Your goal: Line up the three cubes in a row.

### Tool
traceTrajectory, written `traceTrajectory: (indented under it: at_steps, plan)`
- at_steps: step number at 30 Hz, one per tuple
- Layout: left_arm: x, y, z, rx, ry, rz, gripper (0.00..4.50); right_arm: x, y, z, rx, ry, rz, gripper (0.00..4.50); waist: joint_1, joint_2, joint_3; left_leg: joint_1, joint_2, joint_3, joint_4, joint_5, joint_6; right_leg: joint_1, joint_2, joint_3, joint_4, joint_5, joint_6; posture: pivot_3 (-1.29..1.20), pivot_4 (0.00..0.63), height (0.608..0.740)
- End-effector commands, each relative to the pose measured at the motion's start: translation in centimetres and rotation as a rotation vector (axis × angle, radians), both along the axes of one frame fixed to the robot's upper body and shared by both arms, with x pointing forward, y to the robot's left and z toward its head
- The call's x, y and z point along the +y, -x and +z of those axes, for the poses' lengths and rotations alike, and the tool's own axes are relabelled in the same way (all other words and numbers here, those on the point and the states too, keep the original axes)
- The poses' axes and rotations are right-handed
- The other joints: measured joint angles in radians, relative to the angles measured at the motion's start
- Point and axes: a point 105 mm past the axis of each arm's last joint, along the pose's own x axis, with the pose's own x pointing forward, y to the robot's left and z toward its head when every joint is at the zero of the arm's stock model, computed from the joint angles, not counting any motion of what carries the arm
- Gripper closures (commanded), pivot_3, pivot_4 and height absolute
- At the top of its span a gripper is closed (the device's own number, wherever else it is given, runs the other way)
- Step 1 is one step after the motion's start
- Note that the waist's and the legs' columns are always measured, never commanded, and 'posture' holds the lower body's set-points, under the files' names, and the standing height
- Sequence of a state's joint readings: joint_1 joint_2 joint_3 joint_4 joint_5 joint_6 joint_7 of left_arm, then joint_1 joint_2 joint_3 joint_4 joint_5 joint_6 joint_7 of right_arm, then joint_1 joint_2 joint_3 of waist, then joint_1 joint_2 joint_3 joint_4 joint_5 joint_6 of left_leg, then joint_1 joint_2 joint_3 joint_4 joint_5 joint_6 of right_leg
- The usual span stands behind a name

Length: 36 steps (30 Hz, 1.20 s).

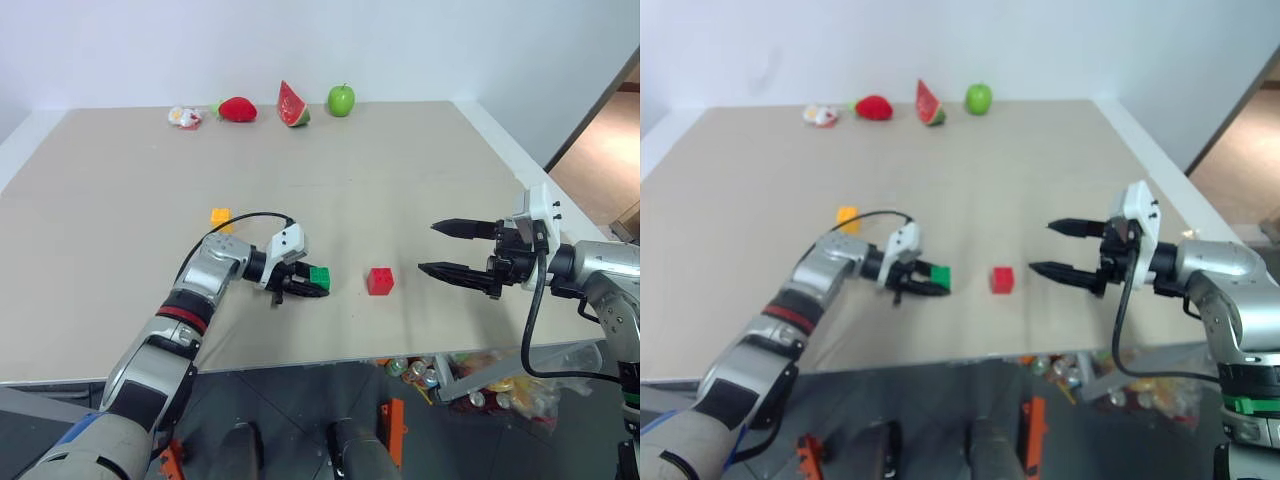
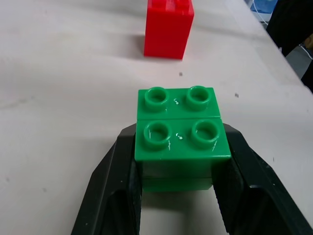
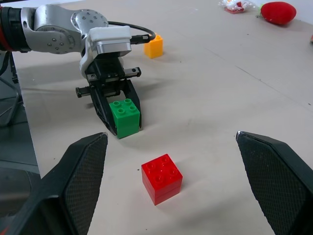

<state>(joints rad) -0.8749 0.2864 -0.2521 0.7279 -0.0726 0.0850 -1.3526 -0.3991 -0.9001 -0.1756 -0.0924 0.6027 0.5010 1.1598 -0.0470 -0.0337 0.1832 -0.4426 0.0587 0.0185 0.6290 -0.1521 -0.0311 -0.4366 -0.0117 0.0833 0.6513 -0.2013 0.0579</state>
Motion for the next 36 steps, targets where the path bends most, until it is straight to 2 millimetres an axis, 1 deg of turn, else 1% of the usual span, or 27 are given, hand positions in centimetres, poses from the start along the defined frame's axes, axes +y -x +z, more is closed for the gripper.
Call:
traceTrajectory:
  at_steps: [1,5,6,9,11,13,16,19,21,23,26,28,30,32,36]
  plan:
    - [0.3,-0.1,0.0,-0.028,-0.011,0.007,1.47,-0.1,0.0,1.0,-0.037,0.004,0.005,0.13,0.0,0.0,0.0,0.0,0.0,0.0,0.0,0.0,0.0,0.0,0.0,0.0,0.0,0.0,0.0,0.0,0.15,0.74]
    - [0.6,-0.2,-0.4,-0.045,-0.017,0.027,0.09,-0.1,0.0,1.0,-0.037,0.003,0.004,0.13,0.0,0.0,0.0,0.0,0.0,0.0,0.001,0.0,0.0,0.0,0.0,0.0,0.0,0.0,0.0,0.0,0.15,0.74]
    - [0.9,-0.2,-0.4,-0.048,-0.014,0.033,0.03,-0.1,-0.1,1.0,-0.037,0.003,0.005,0.13,0.001,0.0,0.0,0.0,0.0,0.0,0.001,0.0,0.0,0.0,0.0,0.0,0.0,0.0,0.0,0.0,0.15,0.74]
    - [1.8,0.1,-0.1,-0.042,0.012,0.056,0.03,-0.1,-0.1,1.0,-0.038,0.005,0.007,0.13,-0.002,0.0,0.0,0.001,0.0,0.0,0.003,0.0,0.0,0.001,0.0,0.0,0.0,0.003,-0.001,0.0,0.15,0.74]
    - [2.7,0.6,0.4,-0.024,0.031,0.058,0.03,-0.2,-0.1,1.1,-0.039,0.008,0.008,0.13,-0.008,0.0,0.0,0.002,0.0,0.0,0.002,0.0,0.0,0.0,0.001,0.002,0.0,0.004,-0.001,0.0,0.15,0.74]
    - [4.1,1.5,0.8,-0.026,0.028,0.063,0.03,-0.3,0.0,1.2,-0.04,0.018,0.014,0.13,-0.013,0.0,0.0,0.003,0.001,-0.001,0.001,0.0,0.0,0.0,0.002,0.003,0.0,0.004,-0.002,0.0,0.15,0.74]
    - [7.9,2.9,0.8,-0.041,-0.025,0.111,0.03,-0.5,0.0,1.7,-0.046,0.031,0.022,0.13,-0.019,0.0,0.0,0.004,0.002,-0.001,-0.002,0.0,0.0,-0.001,0.004,0.003,0.0,0.004,-0.003,0.0,0.15,0.74]
    - [11.3,3.4,0.8,-0.043,-0.053,0.218,0.03,-0.3,-0.1,2.0,-0.056,0.04,0.038,0.13,-0.023,0.001,0.0,0.005,0.003,-0.001,-0.004,0.0,0.0,-0.001,0.005,0.003,0.0,0.003,-0.004,0.0,0.15,0.74]
    - [13.3,3.7,1.3,-0.046,-0.049,0.296,0.03,0.1,-0.4,2.2,-0.079,0.045,0.046,0.13,-0.025,0.001,0.0,0.005,0.003,-0.001,-0.004,0.0,0.0,-0.001,0.005,0.002,0.0,0.003,-0.005,0.0,0.15,0.74]
    - [14.7,3.9,1.9,-0.06,-0.031,0.363,0.03,0.8,-1.0,2.6,-0.11,0.041,0.044,0.13,-0.027,0.001,0.0,0.005,0.003,-0.001,-0.004,0.0,0.0,-0.002,0.004,0.003,0.0,0.002,-0.005,0.0,0.15,0.74]
    - [16.7,3.7,3.1,-0.096,0.051,0.527,0.03,3.5,-2.0,2.9,-0.158,0.023,0.072,0.13,-0.029,0.001,0.0,0.005,0.003,0.0,-0.004,0.0,0.0,-0.002,0.004,0.003,0.0,0.003,-0.005,0.0,0.15,0.74]
    - [17.7,3.5,3.3,-0.084,0.11,0.623,0.03,5.1,-2.5,2.6,-0.174,0.028,0.098,0.13,-0.029,0.001,0.0,0.005,0.003,0.0,-0.004,0.0,0.0,-0.002,0.004,0.002,0.0,0.003,-0.005,0.0,0.15,0.74]
    - [18.9,2.7,3.0,-0.08,0.156,0.746,0.03,6.7,-3.6,2.2,-0.196,0.032,0.086,0.13,-0.028,0.001,0.0,0.005,0.004,0.0,-0.005,0.0,0.0,-0.002,0.004,0.001,0.0,0.003,-0.006,0.0,0.15,0.74]
    - [19.4,2.0,2.6,-0.077,0.191,0.834,0.03,8.2,-4.4,1.9,-0.221,0.03,0.088,0.13,-0.027,0.001,0.0,0.004,0.004,0.0,-0.005,0.0,0.0,-0.003,0.004,0.001,0.001,0.003,-0.006,0.0,0.15,0.74]
    - [19.4,0.6,2.2,-0.1,0.218,0.949,0.03,10.2,-5.1,1.9,-0.254,0.013,0.113,0.13,-0.024,0.0,0.0,0.002,0.004,0.0,-0.004,0.0,0.0,-0.003,0.004,0.001,0.0,0.003,-0.005,0.0,0.15,0.74]
